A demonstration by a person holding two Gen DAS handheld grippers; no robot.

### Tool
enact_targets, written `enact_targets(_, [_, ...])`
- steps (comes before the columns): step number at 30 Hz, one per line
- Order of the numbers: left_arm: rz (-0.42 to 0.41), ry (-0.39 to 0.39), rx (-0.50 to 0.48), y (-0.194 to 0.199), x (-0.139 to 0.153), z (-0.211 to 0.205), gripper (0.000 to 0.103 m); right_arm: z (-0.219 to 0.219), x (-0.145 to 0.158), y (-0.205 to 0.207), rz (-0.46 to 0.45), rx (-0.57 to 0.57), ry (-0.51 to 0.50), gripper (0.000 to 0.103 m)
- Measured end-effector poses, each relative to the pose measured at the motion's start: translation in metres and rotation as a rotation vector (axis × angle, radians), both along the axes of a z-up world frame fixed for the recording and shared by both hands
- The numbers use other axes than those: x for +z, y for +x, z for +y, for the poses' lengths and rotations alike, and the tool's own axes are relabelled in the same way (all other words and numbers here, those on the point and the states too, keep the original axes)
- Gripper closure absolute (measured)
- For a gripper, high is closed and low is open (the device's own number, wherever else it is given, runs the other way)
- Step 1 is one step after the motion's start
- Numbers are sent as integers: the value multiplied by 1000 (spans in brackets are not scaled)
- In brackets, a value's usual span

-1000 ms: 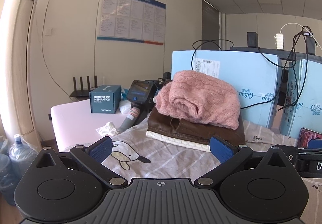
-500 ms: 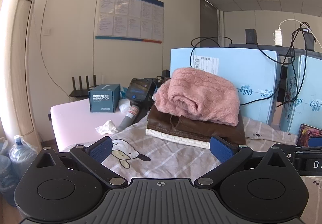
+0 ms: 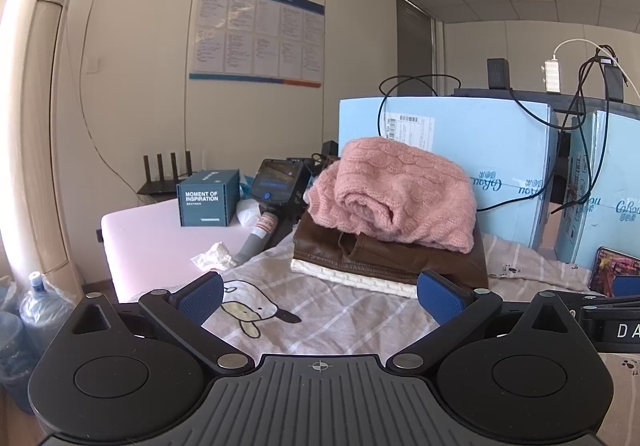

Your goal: Fold clothes

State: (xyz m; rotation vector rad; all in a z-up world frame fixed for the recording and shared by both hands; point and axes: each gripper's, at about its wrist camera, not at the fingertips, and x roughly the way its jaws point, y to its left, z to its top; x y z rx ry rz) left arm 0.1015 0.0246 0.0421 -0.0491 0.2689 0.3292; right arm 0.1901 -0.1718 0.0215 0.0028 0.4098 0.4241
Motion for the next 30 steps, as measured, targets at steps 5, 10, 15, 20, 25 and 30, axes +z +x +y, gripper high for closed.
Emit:
enact_targets(5, [4,1,-1,0,0,0,0,0,0,0,2,-2,-2,0])
enact_targets(10, [1,3,-1,0,1,0,0,0,-1,1,9,-3,-4,0])
enact_targets(15, [1,2,1,-1,1,0,0,0,-2,2,10,-1,-7,0])
enact_targets(20, [5,1,-1,0,0,0,0,1,-3,2,14,-2,-12,0])
enact_targets(25, [8,0,0,0,-1,0,0,2,-4,3,18,-2,-18,0])
enact_targets(30, [14,-2,2,0,-3,0,0,2,-4,3,21,-2,-24,0])
